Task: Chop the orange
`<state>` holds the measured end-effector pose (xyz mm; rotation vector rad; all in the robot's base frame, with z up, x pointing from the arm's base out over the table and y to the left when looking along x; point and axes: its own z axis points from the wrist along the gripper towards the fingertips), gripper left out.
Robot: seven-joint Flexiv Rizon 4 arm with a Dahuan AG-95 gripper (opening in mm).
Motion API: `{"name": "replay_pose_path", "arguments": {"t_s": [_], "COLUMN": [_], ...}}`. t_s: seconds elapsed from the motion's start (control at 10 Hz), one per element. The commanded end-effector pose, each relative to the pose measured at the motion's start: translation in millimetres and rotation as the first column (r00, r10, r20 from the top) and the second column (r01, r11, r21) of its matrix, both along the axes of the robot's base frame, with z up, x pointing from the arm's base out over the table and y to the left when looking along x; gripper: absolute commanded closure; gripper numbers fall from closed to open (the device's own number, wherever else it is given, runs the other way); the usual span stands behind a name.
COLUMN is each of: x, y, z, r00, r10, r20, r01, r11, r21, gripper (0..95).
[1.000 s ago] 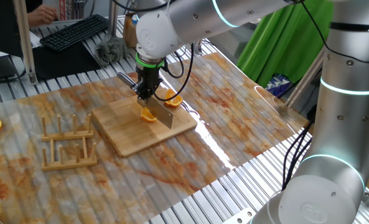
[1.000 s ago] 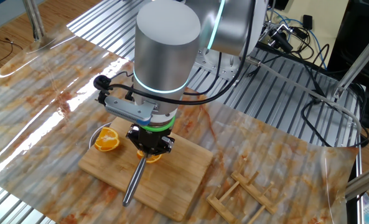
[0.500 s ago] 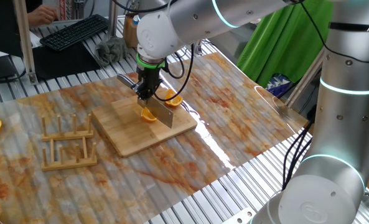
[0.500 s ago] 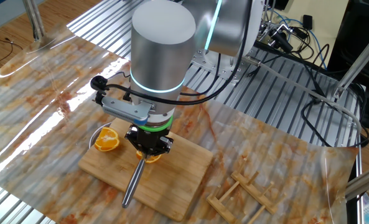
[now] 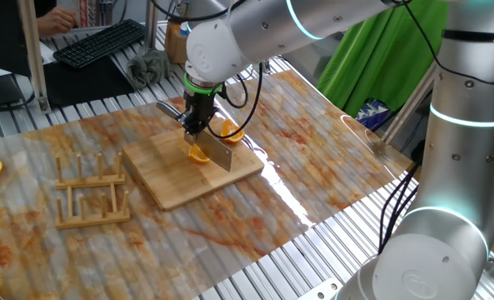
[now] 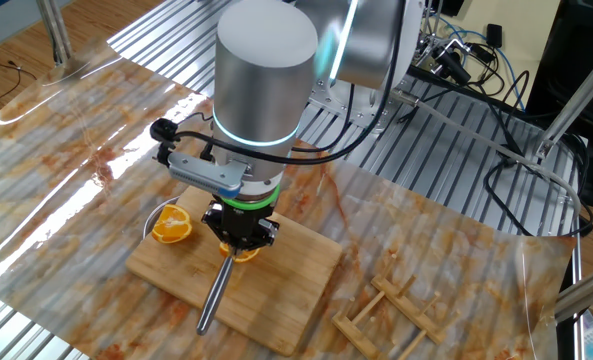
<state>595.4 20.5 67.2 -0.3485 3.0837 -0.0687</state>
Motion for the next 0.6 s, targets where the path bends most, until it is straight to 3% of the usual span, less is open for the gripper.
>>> {"name": "replay_pose_path", "arguments": {"t_s": [0.1, 0.3, 0.6], "x": [-2.8, -6.4, -7.1], "y": [-1.6, -4.6, -4.6], "z": [-9.8, -16.1, -18.8], "r00": [1.000, 1.000, 0.999], "r10": [0.000, -0.003, -0.008], "r20": [0.013, 0.028, 0.031], "r01": [0.000, 0.003, 0.007], "r11": [1.000, 1.000, 1.000], "r21": [0.007, 0.028, 0.027], "gripper": [95.0, 95.0, 95.0]}}
